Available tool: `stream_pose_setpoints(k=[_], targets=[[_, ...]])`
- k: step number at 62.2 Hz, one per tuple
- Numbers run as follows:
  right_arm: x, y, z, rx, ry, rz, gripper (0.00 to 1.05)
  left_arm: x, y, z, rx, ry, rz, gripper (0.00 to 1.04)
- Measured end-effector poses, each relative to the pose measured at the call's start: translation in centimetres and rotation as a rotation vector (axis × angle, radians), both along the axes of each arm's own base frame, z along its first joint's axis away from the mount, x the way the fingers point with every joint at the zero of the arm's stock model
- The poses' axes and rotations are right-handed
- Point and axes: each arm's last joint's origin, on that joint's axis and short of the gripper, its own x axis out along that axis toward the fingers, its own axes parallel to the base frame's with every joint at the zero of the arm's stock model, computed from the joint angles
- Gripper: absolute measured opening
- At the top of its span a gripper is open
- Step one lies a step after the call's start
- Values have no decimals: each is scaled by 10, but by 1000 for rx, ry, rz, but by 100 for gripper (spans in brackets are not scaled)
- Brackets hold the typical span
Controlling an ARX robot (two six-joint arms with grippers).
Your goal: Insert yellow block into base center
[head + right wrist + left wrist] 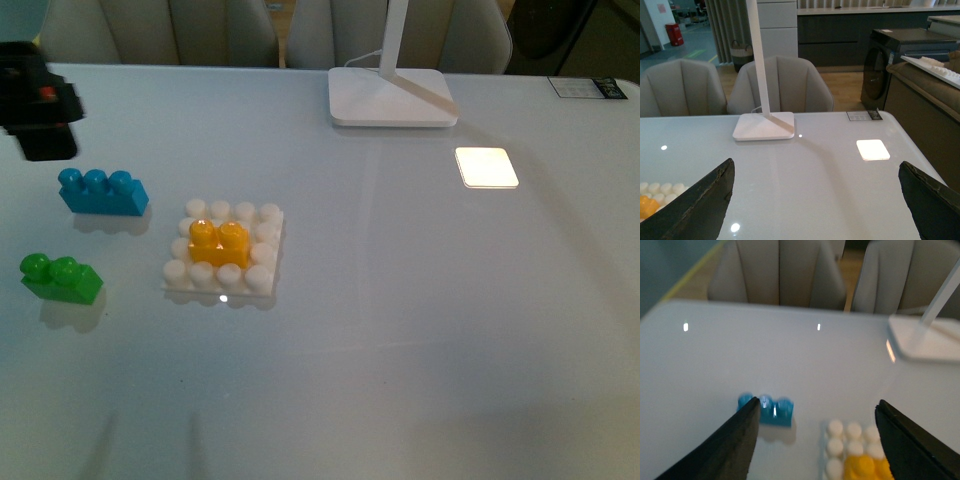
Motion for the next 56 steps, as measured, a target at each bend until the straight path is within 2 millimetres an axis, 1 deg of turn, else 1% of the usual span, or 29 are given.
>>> stream_pose_setpoints(k=[1, 3, 6, 8, 12, 15, 16, 21, 28, 35, 40, 56], targets=[[0, 0, 0, 0, 2, 0, 96, -2, 1, 2, 2, -24, -3, 65], [0, 0, 0, 0, 2, 0, 96, -9, 4, 13, 3, -117, -6, 58], [0, 0, 0, 0, 0, 0, 96, -15, 7, 23, 9, -176, -3, 50], [0, 0, 0, 0, 0, 0, 96, -22, 11, 28, 16, -201, -1, 43], [0, 0, 0, 0, 0, 1, 96, -33, 16, 29, 26, -200, 4, 32], [0, 0, 0, 0, 0, 1, 96, -44, 20, 26, 34, -176, 5, 20], [0, 0, 0, 0, 0, 1, 96, -46, 21, 26, 34, -174, 4, 18], [0, 0, 0, 0, 0, 0, 96, -57, 24, 32, 38, -157, 0, 2], [0, 0, 0, 0, 0, 0, 96, -71, 28, 39, 38, -185, -3, 3], [0, 0, 0, 0, 0, 1, 96, -84, 36, 38, 39, -178, -19, 3], [0, 0, 0, 0, 0, 0, 96, -92, 42, 38, 41, -177, 8, 3], [0, 0, 0, 0, 0, 0, 96, -113, 42, 40, 40, -181, 0, 3]])
